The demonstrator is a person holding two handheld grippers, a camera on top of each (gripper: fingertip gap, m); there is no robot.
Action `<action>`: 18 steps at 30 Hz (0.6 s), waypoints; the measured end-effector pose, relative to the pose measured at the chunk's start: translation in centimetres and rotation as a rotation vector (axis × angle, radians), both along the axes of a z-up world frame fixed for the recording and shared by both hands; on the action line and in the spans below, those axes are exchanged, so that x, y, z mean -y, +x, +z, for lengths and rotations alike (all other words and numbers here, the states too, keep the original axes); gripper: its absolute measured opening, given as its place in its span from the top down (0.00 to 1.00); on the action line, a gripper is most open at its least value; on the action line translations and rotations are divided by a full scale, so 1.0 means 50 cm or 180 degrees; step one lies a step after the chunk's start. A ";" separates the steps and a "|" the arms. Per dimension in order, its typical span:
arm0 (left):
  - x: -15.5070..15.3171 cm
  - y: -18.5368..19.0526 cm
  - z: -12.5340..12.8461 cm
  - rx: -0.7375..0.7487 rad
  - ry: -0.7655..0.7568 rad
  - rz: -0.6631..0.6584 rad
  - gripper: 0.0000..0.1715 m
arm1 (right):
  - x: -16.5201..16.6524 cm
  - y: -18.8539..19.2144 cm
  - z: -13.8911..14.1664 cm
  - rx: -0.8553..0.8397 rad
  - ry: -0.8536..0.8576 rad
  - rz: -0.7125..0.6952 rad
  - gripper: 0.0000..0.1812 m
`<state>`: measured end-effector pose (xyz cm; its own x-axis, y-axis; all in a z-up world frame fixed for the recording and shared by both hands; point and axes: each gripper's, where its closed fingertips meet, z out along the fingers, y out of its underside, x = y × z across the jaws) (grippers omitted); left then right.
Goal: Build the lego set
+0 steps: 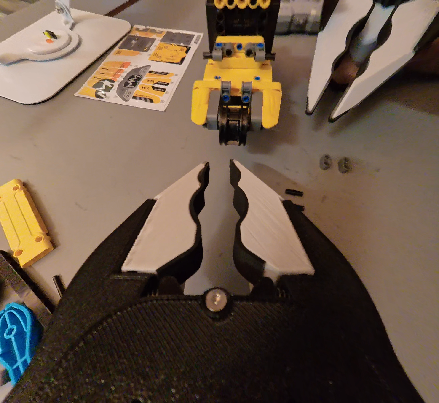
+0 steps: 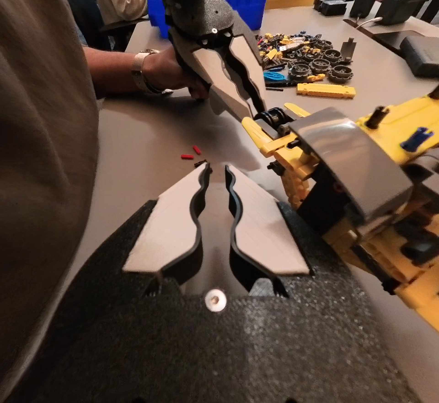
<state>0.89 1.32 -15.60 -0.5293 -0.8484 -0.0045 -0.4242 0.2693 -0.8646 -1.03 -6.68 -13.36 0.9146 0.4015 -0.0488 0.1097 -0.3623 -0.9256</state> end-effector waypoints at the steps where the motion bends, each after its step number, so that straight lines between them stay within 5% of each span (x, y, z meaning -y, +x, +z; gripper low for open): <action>1: 0.003 0.000 -0.008 -0.0026 0.0099 -0.0010 0.92 | -0.001 -0.002 -0.004 0.0009 -0.0040 0.0015 0.93; 18: -0.021 0.011 0.009 -0.0155 -0.0446 0.0128 0.87 | 0.000 -0.006 -0.012 0.0119 -0.0090 0.0036 0.91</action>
